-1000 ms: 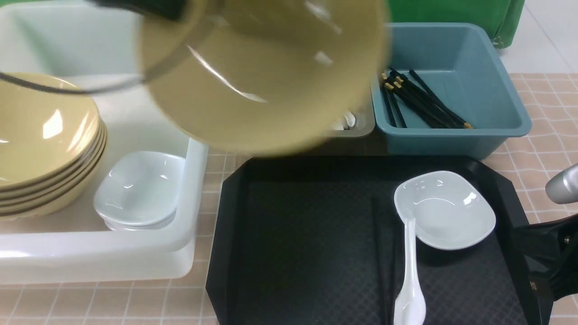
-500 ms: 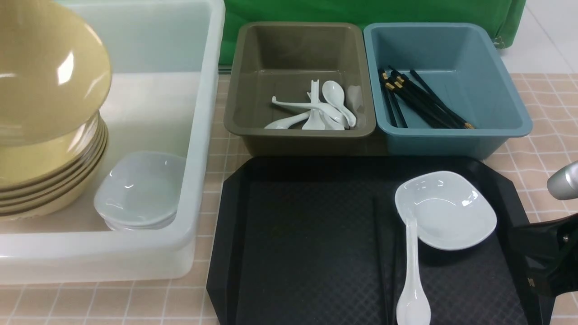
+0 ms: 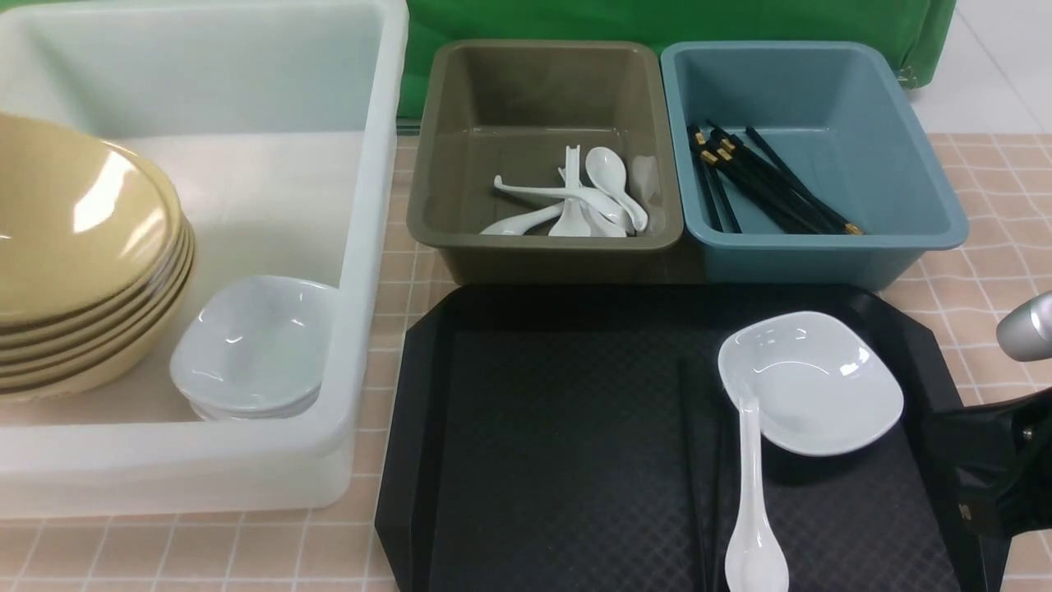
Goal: On brown table put chopsticks spoon bowls plates into blue grey white boxes.
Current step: 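Place the tan bowl onto the bowl stack in the left bin with the left gripper, then reach down and grasp the white spoon resting in the bowl with the right gripper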
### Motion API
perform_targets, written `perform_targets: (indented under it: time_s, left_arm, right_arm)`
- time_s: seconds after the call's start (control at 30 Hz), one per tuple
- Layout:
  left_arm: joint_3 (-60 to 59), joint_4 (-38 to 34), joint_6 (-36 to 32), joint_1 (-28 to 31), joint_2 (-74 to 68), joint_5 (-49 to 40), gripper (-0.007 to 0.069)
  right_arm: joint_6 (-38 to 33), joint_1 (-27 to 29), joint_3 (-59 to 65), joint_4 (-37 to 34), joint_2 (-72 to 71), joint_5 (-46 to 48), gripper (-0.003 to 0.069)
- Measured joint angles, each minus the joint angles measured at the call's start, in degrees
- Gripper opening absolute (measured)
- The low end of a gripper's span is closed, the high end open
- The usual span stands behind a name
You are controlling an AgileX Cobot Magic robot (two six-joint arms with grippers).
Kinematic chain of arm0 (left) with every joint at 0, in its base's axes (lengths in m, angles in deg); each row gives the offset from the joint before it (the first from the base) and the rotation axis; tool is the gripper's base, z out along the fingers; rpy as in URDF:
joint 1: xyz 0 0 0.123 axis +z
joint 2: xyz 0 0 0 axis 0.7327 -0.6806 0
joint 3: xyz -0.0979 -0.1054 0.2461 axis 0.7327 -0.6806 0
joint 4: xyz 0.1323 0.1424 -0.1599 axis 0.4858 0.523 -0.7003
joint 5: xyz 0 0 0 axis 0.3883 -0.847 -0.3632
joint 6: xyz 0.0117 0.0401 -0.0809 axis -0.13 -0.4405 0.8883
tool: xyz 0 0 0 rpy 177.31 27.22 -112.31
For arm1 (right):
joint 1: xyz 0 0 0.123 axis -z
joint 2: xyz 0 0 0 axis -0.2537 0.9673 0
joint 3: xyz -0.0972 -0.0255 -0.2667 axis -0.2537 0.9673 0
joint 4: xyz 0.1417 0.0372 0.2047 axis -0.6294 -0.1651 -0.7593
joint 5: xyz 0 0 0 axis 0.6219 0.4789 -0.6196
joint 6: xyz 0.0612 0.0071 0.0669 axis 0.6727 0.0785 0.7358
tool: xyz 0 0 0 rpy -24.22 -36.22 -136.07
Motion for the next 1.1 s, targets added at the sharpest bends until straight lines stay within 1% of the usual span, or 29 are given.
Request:
perform_targets:
  time_s: [0.03,0.07,0.1,0.13,0.2,0.3,0.4,0.5,0.53,0.57,0.6,0.63,0.7,0.73,0.83,0.87,0.9,1.0,1.1]
  left_arm:
    - [0.1,-1.8,0.0,0.0,0.4,-0.1,0.034]
    - [0.1,-2.7,0.0,0.0,0.7,-0.2,0.0375]
    - [0.2,-2.8,0.0,0.0,0.9,-0.3,0.0382]
    - [0.5,-3.5,0.0,0.0,1.9,-0.3,0.0432]
    - [1.1,-3.9,-0.2,0.0,4.6,-0.2,0.0479]
    - [1.6,-5.1,-1.2,0.0,8.2,0.2,0.0493]
    - [1.7,-7.7,-2.8,-0.4,10.1,-0.2,0.0475]
    - [1.7,-13.5,-8.5,-4.3,11.3,-1.7,0.0359]
    - [1.5,-14.9,-11.2,-6.1,11.9,-1.7,0.0307]
    - [1.4,-15.2,-11.8,-7.1,12.1,-1.7,0.0296]
    - [0.6,-17.7,-15.9,-11.3,13.7,-0.9,0.0209]
    - [-0.4,-18.9,-18.8,-14.8,15.4,-0.2,0.0143]
    - [-3.0,-20.3,-24.1,-21.9,19.8,1.6,0.0052]
    - [-4.7,-20.5,-26.2,-25.9,22.3,2.8,0.0026]
    - [-10.8,-18.9,-29.3,-35.7,29.7,8.0,0.0]
    - [-12.8,-17.6,-29.6,-38.4,31.9,9.8,-0.0004]
    - [-16.6,-14.6,-29.8,-41.0,35.7,13.2,-0.0008]
    - [-23.7,-8.7,-28.1,-44.2,42.3,18.1,-0.001]
    - [-33.0,-3.3,-24.1,-45.0,50.9,20.1,-0.001]
  right_arm:
    - [0.0,0.0,0.0,-0.2,0.0,0.0,0.0049]
    - [0.0,0.0,0.0,-0.4,0.0,0.0,0.0049]
    - [0.0,0.0,0.0,-0.3,0.0,0.0,0.0049]
    - [0.0,0.0,0.0,-0.6,0.0,0.0,0.0049]
    - [0.0,0.0,0.0,-0.9,0.0,0.0,0.0049]
    - [0.0,0.0,0.0,-1.0,0.1,0.0,0.0049]
    - [0.3,0.0,0.2,-1.5,0.6,-0.2,0.005]
    - [3.3,0.0,1.1,-1.9,3.1,-0.3,0.0063]
    - [3.6,0.0,1.2,-2.0,4.0,-0.1,0.0071]
    - [3.7,0.0,1.2,-2.1,4.2,-0.1,0.0074]
    - [3.9,0.0,1.2,-2.4,5.5,0.0,0.0093]
    - [3.9,0.0,1.2,-2.6,6.5,0.0,0.0107]
    - [3.9,0.0,1.2,-2.7,8.7,0.0,0.015]
    - [3.9,0.0,1.2,-2.7,9.5,0.0,0.0176]
    - [3.2,0.0,1.2,-4.7,12.7,0.0,0.0258]
    - [2.5,0.0,1.2,-5.8,13.7,0.0,0.0285]
    - [1.4,0.0,1.2,-6.9,14.7,0.0,0.0311]
    - [0.1,0.0,1.2,-8.3,16.1,-0.1,0.0347]
    - [0.0,0.0,1.2,-9.0,17.2,-0.2,0.0358]
